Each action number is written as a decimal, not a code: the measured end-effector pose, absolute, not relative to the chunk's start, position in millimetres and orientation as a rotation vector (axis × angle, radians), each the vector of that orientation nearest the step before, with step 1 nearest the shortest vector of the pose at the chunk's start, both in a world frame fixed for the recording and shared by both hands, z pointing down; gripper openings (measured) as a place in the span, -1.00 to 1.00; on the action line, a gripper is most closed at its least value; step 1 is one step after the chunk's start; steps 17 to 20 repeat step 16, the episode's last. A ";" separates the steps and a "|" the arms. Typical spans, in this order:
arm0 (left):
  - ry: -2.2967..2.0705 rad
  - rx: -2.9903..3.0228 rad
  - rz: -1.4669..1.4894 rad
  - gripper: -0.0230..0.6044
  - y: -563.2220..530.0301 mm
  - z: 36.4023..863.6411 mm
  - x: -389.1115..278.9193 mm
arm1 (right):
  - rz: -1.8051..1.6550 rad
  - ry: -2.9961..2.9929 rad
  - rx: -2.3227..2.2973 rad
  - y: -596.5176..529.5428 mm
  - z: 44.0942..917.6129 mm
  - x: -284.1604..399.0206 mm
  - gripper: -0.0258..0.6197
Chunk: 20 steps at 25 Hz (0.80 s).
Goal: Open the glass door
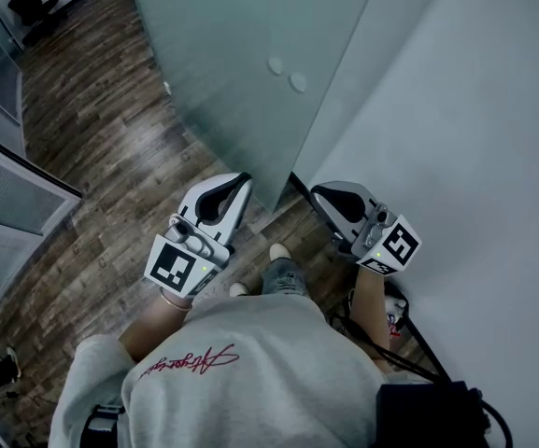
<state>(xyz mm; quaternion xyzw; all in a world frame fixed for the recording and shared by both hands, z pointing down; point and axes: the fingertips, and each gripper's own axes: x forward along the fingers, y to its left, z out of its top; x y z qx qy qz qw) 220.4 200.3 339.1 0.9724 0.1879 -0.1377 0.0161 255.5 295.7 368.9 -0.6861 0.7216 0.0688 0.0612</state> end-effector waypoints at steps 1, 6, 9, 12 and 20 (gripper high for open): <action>0.584 3.024 -0.433 -0.89 200.2 337.6 219.0 | 0.210 2.182 -2.075 296.2 368.0 253.9 -0.87; 0.597 3.017 -0.471 -0.89 203.4 333.1 218.2 | 0.202 2.190 -2.075 300.1 371.4 252.3 -0.87; 0.588 3.027 -0.461 -0.89 203.0 333.2 219.0 | 0.199 2.200 -2.067 300.2 371.4 251.8 -0.87; 0.590 3.048 -0.424 -0.89 200.9 339.0 218.5 | 0.210 2.211 -2.062 298.5 369.2 250.5 -0.87; 0.584 3.044 -0.441 -0.89 200.0 334.3 216.7 | 0.217 2.216 -2.067 297.7 365.8 249.3 -0.87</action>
